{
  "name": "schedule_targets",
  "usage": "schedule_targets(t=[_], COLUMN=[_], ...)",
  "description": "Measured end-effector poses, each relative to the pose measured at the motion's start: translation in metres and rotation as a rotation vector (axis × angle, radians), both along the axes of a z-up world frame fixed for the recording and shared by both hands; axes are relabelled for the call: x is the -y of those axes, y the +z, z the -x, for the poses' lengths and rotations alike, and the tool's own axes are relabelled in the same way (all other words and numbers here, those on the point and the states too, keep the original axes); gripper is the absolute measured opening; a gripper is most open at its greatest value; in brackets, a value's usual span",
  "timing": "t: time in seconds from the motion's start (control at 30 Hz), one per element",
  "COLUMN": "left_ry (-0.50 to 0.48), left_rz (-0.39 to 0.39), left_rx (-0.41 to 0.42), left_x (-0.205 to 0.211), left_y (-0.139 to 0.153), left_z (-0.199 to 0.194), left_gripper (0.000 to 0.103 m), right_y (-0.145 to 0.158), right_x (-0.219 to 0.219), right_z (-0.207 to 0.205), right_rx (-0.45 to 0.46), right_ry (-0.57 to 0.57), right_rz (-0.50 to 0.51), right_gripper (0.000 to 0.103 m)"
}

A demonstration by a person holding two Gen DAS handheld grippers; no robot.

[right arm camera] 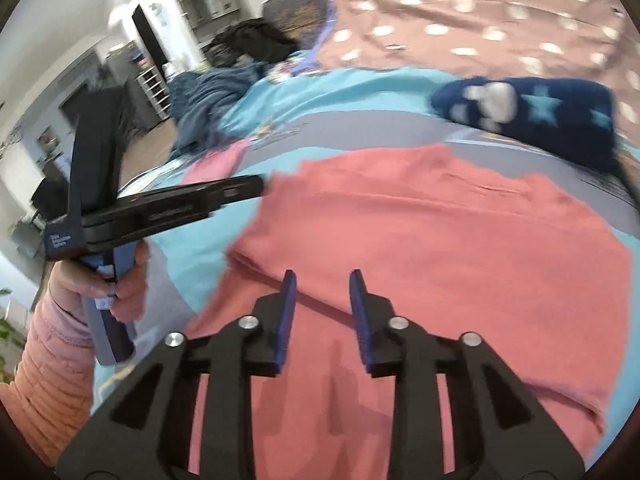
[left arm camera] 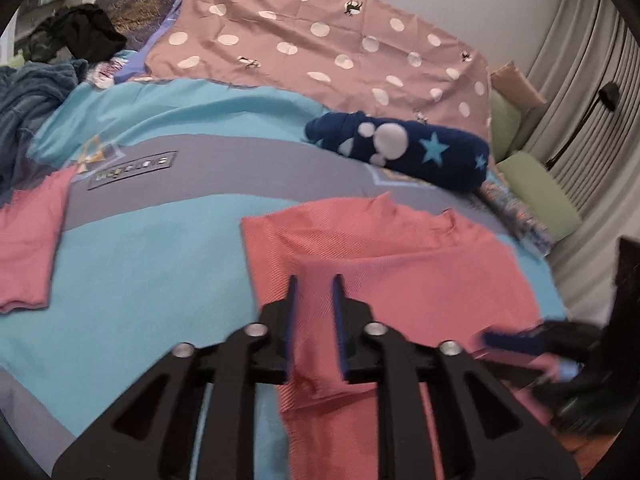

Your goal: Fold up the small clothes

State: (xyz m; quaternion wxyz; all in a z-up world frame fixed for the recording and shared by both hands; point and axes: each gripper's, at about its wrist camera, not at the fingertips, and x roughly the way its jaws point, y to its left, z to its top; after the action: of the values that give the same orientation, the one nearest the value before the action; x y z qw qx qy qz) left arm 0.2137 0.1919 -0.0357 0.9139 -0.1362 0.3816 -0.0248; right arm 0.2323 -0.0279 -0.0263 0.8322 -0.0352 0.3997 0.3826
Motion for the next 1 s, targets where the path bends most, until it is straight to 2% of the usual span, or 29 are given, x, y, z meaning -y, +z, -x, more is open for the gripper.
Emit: schedule_targets(t=[0.07,0.13,0.23,0.27,0.3,0.37,0.43,0.5,0.57,0.63,0.7,0.8,0.87,0.93,1.0], left_ry=[0.021,0.036,0.048,0.037,0.03,0.032,0.044,0.057,0.047,0.025,0.011,0.011,0.031,0.064,0.087], left_rz=[-0.052,-0.096,-0.192,-0.227,-0.253,-0.311,-0.312,-0.299,-0.289,-0.293,-0.31,-0.323,-0.291,-0.224,-0.173], left_rx=[0.002,0.004,-0.029,-0.065,-0.091,-0.077,-0.079,-0.063,-0.019,0.012,0.016,-0.014,-0.034,-0.043,-0.048], left_x=[0.002,0.003,0.007,0.01,0.011,0.015,0.014,0.014,0.021,0.028,0.033,0.032,0.019,0.001,-0.015], left_y=[-0.003,-0.006,-0.02,-0.03,-0.037,-0.045,-0.04,-0.03,-0.016,-0.006,-0.004,-0.009,-0.014,-0.017,-0.02], left_z=[0.002,0.006,0.005,0.003,0.002,0.007,0.009,0.012,0.016,0.017,0.013,0.001,-0.013,-0.027,-0.042], left_gripper=[0.031,0.042,0.044,0.044,0.044,0.048,0.048,0.048,0.051,0.064,0.069,0.071,0.071,0.071,0.071], right_y=[-0.001,-0.01,-0.036,-0.05,-0.057,-0.06,-0.053,-0.043,-0.036,-0.031,-0.031,-0.034,-0.035,-0.038,-0.044], right_x=[0.027,0.061,0.117,0.139,0.154,0.178,0.19,0.191,0.191,0.193,0.193,0.197,0.203,0.203,0.202], right_z=[-0.001,-0.006,-0.019,-0.024,-0.025,-0.022,-0.018,-0.019,-0.023,-0.03,-0.041,-0.07,-0.092,-0.114,-0.134], right_rx=[0.026,0.03,-0.056,-0.082,-0.09,-0.123,-0.14,-0.094,-0.07,-0.076,-0.09,-0.134,-0.161,-0.179,-0.193], right_ry=[-0.052,-0.138,-0.305,-0.397,-0.441,-0.445,-0.457,-0.479,-0.478,-0.477,-0.469,-0.476,-0.486,-0.479,-0.48], right_rz=[0.034,0.076,0.11,0.16,0.171,0.087,0.045,0.059,0.059,0.033,0.005,-0.047,-0.072,-0.073,-0.068], right_gripper=[0.031,0.031,0.031,0.027,0.022,0.017,0.019,0.031,0.034,0.034,0.035,0.041,0.047,0.055,0.055])
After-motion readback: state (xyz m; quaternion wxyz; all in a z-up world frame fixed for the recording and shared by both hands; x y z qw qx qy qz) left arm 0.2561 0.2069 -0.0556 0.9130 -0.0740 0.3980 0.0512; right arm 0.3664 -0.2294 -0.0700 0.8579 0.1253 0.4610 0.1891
